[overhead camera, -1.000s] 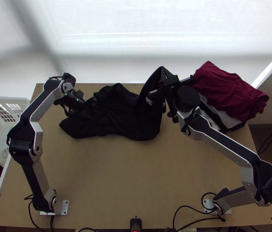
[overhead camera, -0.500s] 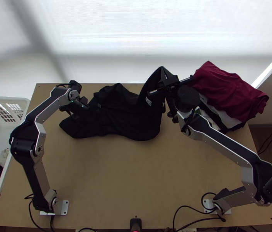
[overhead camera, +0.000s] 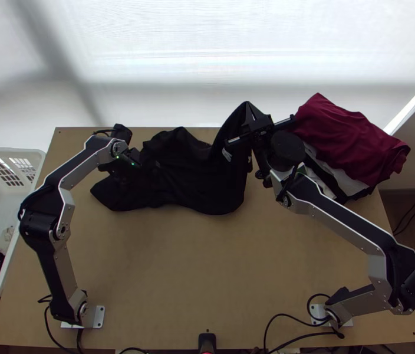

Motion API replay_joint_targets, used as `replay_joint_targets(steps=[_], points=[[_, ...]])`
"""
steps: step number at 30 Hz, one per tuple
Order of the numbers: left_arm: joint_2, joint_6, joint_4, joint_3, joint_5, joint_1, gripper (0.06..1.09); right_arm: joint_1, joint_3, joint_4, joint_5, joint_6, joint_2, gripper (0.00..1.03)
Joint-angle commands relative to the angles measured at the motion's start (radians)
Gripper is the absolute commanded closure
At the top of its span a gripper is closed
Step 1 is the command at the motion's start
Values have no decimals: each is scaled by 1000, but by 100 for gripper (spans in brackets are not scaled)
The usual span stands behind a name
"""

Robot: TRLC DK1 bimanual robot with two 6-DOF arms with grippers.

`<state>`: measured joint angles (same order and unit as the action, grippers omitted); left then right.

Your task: Fold the t-shirt

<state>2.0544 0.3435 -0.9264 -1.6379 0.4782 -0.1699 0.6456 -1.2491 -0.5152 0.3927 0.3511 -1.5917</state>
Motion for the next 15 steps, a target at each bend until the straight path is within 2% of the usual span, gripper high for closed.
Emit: replay_joint_targets(steps=[1,10,15], points=[[20,2,11,9,-13,-16,45,-6,-16,-26,0,-3,-10,100],[21,-15,1,-11,-24,-2,45,-11,-16,-26,0,0,-10,100],[35,-38,-2,-3,-67,-3,45,-11,-19,-26,-2,0,-10,100]])
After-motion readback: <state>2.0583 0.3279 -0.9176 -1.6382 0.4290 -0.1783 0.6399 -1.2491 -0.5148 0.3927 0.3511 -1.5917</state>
